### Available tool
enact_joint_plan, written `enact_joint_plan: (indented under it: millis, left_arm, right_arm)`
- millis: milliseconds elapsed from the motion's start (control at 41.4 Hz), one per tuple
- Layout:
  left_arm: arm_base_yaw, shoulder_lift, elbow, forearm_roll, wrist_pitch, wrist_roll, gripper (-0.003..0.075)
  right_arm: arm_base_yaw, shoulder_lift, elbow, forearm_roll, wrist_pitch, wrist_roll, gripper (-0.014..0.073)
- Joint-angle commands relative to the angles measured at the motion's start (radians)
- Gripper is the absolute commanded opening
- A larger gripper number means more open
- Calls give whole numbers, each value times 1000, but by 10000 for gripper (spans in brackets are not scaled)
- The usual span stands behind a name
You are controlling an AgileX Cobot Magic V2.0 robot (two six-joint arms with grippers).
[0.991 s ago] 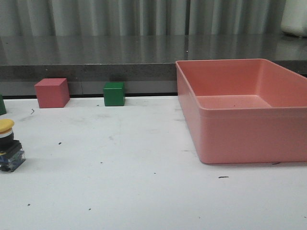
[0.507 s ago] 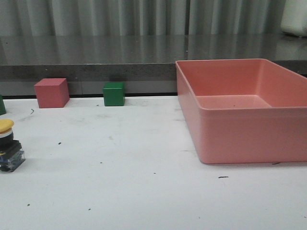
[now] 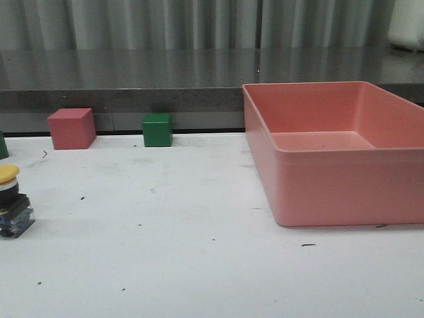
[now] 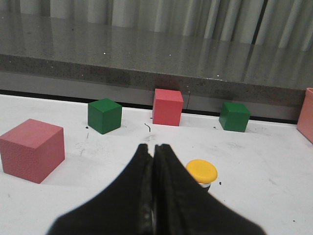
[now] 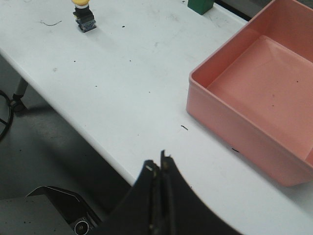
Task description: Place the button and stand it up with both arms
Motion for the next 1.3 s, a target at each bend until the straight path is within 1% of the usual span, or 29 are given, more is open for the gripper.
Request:
enact_joint_plan:
  millis: [0,145,266,532,1281]
  left_arm:
    - [1,-24,14,-7,-94,-4,-20]
    - [1,-22,16,15,-107,-1,-20]
    - [1,-22,16,-2,-138,68,-20]
    - [1,-24,16,-2,-195,71,-20]
    - [1,-24,16,-2,-195,71,-20]
  right_arm:
    - [-4,5,-22,-8,-61,-11,-118]
    - [-4,5,-22,-8,-61,-11,-118]
    - [-4,5,-22,-8,-61,-11,-118]
    - [-4,5,-22,-8,-61,-11,-118]
    - [-4,5,-22,-8,-61,-11,-118]
